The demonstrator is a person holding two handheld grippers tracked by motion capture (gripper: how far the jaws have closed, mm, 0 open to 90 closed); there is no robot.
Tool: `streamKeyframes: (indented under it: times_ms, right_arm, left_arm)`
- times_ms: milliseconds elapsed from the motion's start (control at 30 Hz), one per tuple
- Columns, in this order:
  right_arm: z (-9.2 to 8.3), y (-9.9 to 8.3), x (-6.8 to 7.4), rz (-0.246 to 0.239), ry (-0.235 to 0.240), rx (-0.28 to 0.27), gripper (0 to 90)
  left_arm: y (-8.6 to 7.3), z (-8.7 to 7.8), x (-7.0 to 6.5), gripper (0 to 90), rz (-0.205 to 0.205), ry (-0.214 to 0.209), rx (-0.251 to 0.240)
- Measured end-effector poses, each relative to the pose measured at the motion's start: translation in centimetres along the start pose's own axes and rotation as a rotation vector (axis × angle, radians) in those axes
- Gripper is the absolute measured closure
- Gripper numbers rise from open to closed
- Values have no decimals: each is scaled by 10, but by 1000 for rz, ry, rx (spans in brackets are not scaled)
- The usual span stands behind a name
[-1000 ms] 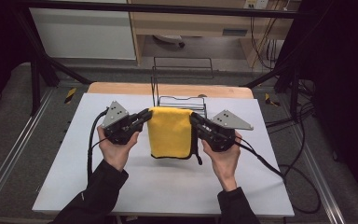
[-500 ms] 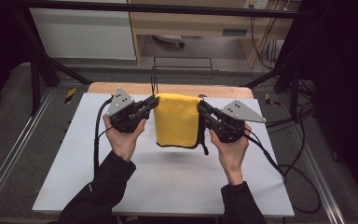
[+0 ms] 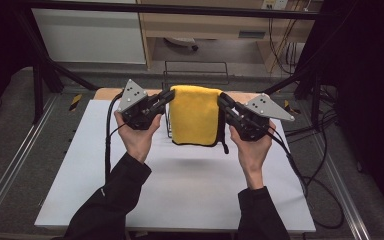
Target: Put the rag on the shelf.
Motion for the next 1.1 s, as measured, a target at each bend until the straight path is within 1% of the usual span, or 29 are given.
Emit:
streamKeyframes:
  times_ms: [267,467,500,567,700,767,833,900,933,1000,1100]
  right_arm:
    - [3,17,-7,-9,-17,-40,807]
    - [7,31,-11,-16,-28,-58,807]
    - [8,34,-12,-14,-31,-63,807]
    - [10,38,-14,-16,-36,-70,807]
    - [14,47,-17,-20,-41,-85,808]
    - [15,51,-18,-22,-44,-92,807]
    - [16,56,-19,-22,-44,-97,807]
    - [18,60,-20,-29,-48,-101,807]
    - [19,63,-21,-29,-48,-104,807]
    - [21,68,-22,-31,-50,-110,807]
    - [24,75,-23,-36,-55,-119,807]
  left_arm:
    - [21,6,2,840,6,7,-32]
    - [34,11,6,839,14,14,-48]
    - [37,12,6,839,8,16,-57]
    - [41,14,8,840,20,17,-56]
    - [50,17,10,839,15,21,-71]
    - [54,18,11,840,25,23,-77]
    - [59,19,12,840,15,24,-88]
    - [63,20,14,840,16,26,-93]
    - [66,20,16,840,24,33,-99]
    - [70,22,17,839,23,27,-105]
    - [77,24,21,840,21,31,-111]
Point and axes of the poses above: each handheld gripper's, and its own axes: z roughly forward along the jaws, y roughly out of its top, x roughly to its left, the point moved 7 cm from there along z, roughly forward along the jaws
